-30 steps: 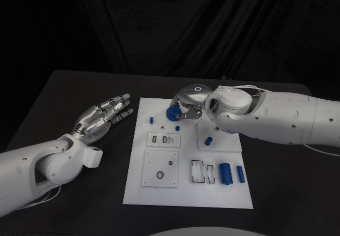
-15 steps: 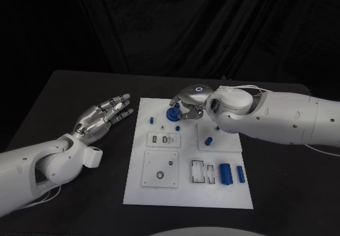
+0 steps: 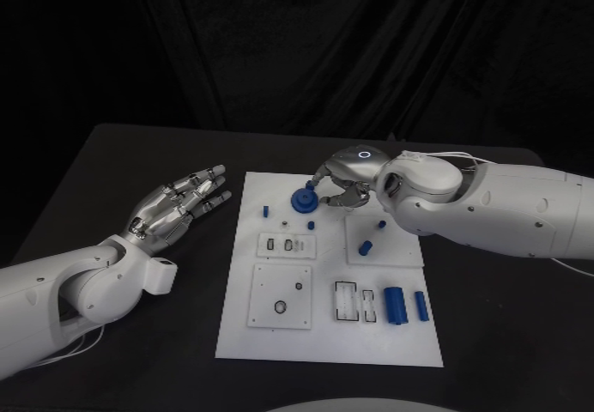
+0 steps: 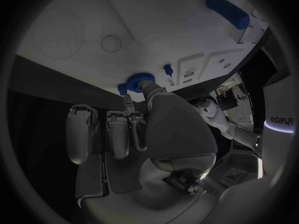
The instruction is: Assemble the parts on the task board
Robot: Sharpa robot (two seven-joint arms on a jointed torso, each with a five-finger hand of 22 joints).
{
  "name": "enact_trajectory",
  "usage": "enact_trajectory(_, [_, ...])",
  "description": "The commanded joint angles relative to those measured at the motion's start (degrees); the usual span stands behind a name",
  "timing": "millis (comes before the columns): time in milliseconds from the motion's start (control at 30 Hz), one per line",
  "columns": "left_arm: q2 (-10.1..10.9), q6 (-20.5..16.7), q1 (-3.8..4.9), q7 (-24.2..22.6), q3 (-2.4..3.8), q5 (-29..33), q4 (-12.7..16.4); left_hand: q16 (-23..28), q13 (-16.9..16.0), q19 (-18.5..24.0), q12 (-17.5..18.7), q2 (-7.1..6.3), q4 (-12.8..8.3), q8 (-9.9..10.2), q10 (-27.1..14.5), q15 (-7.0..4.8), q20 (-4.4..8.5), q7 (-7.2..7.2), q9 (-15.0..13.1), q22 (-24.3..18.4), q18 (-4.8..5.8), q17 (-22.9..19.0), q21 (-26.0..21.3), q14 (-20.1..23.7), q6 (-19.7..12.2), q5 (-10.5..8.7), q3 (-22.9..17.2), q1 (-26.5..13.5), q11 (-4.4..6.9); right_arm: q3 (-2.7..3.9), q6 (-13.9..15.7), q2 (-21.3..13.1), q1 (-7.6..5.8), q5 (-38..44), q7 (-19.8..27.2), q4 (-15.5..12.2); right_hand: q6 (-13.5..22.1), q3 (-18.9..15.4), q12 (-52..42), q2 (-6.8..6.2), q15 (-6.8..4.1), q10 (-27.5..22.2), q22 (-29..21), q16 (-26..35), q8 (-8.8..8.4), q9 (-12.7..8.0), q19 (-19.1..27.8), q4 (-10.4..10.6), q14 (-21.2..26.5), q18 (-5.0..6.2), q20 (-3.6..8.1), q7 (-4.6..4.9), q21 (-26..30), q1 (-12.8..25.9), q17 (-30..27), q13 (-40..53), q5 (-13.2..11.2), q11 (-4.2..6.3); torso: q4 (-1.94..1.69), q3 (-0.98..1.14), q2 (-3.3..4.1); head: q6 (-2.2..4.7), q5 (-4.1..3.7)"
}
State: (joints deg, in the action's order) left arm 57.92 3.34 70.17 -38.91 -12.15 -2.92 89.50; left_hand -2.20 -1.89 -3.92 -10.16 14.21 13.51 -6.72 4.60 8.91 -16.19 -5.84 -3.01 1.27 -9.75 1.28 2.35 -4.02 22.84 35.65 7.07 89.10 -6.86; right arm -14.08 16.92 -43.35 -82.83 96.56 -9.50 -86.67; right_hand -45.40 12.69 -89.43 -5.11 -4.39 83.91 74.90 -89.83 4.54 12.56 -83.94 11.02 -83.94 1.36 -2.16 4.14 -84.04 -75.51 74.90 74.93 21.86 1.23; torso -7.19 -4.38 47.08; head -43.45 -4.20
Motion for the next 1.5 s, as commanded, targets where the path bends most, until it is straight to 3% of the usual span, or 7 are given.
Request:
enact_trajectory(33, [0.15, 0.33, -0.01, -2.79, 0.04, -0.05, 0.28, -0.36, -0.03, -0.02, -0.19, 0.06, 0.01, 0.02, 0.17, 0.38, -0.33, -0.2, 0.06, 0.06, -0.58, 0.09, 0.23, 0.12, -0.22, 0.18, -0.22, 0.21, -0.38, 0.06, 8.37, -3.18, -0.65, 0.45, 0.63, -2.26, -1.08, -0.05, -0.37, -0.12, 0.12, 5.86, 12.23, -0.17, 0.57, -0.21, -2.36, 0.36, -6.06, 0.28, -0.06, -0.04, -0.35, 0.3, 15.1, 14.82, -1.26, -0.21, 0.09, 0.02, 0.02, 0.14, -0.56])
enact_trajectory(167, [0.16, 0.23, -0.01, -2.76, 0.04, -0.05, 0.38, -0.36, -0.03, -0.02, -0.19, 0.06, 0.01, 0.02, 0.17, 0.38, -0.33, -0.2, 0.06, 0.06, -0.58, 0.09, 0.23, 0.12, -0.22, 0.18, -0.22, 0.21, -0.38, 0.06, 8.67, -8.67, -1.49, 0.44, -0.35, -5.96, -2.83, -0.12, -0.51, -0.2, 0.19, 6.02, 12.34, -0.17, 1.14, -0.12, -2.48, 0.28, -6.06, 0.24, -0.1, 0.13, -0.49, 0.02, 15.1, 15.0, -1.5, -0.32, 0.05, 0.03, 0.02, -0.02, -1.33])
enact_trajectory(367, [0.21, 0.15, -0.01, -2.69, 0.04, -0.05, 0.54, -0.38, -0.04, -0.04, -0.29, 0.01, -0.02, -0.02, 0.16, 0.45, -0.35, -0.3, 0.03, 0.06, -0.56, 0.09, 0.24, 0.11, -0.08, 0.14, -0.4, 0.12, -0.44, -0.05, 6.57, -16.25, -1.89, 0.43, -1.19, -10.03, -3.3, -0.39, -0.49, -0.35, 0.22, 6.01, 12.4, -0.17, 1.06, -0.26, -2.53, 0.45, -6.06, 0.22, -0.13, 0.14, -0.52, 0.07, 15.1, 14.98, -2.85, -0.34, 0.17, 0.05, -0.08, -0.4, -0.82])
enact_trajectory(667, [-0.32, 0.39, -0.02, -2.67, 0.04, -0.05, 0.43, -0.38, -0.04, -0.04, -0.29, 0.01, -0.02, -0.02, 0.16, 0.45, -0.35, -0.3, 0.03, 0.06, -0.56, 0.09, 0.24, 0.11, -0.08, 0.14, -0.4, 0.12, -0.44, -0.13, 5.04, -22.57, 0.12, 0.43, -2.18, -10.57, -3.55, -1.49, -0.49, -0.85, -0.03, 6.0, 12.51, -0.17, 0.38, -0.82, -2.6, 0.87, -6.06, 0.21, 0.02, -0.35, -0.5, -0.53, 15.1, 14.97, -8.01, 0.01, 0.29, 0.01, -0.31, -0.87, -0.89])
enact_trajectory(900, [-0.4, 0.58, -0.02, -2.59, 0.04, -0.05, 0.39, -0.41, -0.06, -0.06, -0.37, -0.03, -0.03, -0.07, 0.19, 0.46, -0.36, -0.34, 0.01, 0.07, -0.55, 0.1, 0.25, 0.07, 0.03, 0.14, -0.47, 0.05, -0.46, -0.18, 7.66, -23.77, 1.45, 0.44, -1.25, -9.27, -4.8, -3.31, -0.55, -1.42, 0.05, 6.07, 12.55, -0.17, 0.49, -0.93, -2.62, 2.47, -6.06, 0.21, 0.01, -0.08, -0.39, -0.12, 15.1, 15.05, -12.76, -0.18, 0.32, 0.13, -0.14, -1.21, -0.73])
enact_trajectory(1133, [-0.48, 0.8, -0.04, -2.49, 0.04, -0.05, 0.34, -0.41, -0.07, -0.05, -0.46, -0.01, -0.03, -0.06, 0.23, 0.46, -0.36, -0.36, 0.01, 0.06, -0.55, 0.1, 0.24, 0.08, 0.01, 0.15, -0.52, 0.04, -0.53, -0.2, 8.64, -23.71, 2.11, 0.44, -0.71, -8.24, -5.03, -5.31, -0.42, -2.35, 0.06, 5.92, 12.44, -0.17, 0.22, -1.11, -2.44, 4.95, -6.06, 0.32, -0.01, -0.05, 0.06, 1.1, 15.1, 14.89, -14.28, -0.2, 0.23, 0.04, -0.13, -1.5, -0.77])
enact_trajectory(1500, [-0.39, 0.92, -0.05, -2.33, 0.04, -0.05, 0.35, -0.43, -0.09, -0.05, -0.55, 0.02, -0.03, -0.1, 0.28, 0.45, -0.37, -0.42, 0.0, 0.07, -0.54, 0.11, 0.25, 0.04, 0.12, 0.16, -0.6, 0.01, -0.65, -0.21, 6.11, -23.08, 2.83, 0.44, -1.28, -7.03, -4.54, -5.68, -0.17, -2.57, 0.1, 5.66, 12.14, -0.17, -0.13, -1.26, -2.02, 5.32, -6.06, 0.51, -0.03, 0.04, 0.79, 1.1, 15.1, 14.59, -14.29, -0.27, -0.01, 0.05, -0.02, -1.54, -1.06])
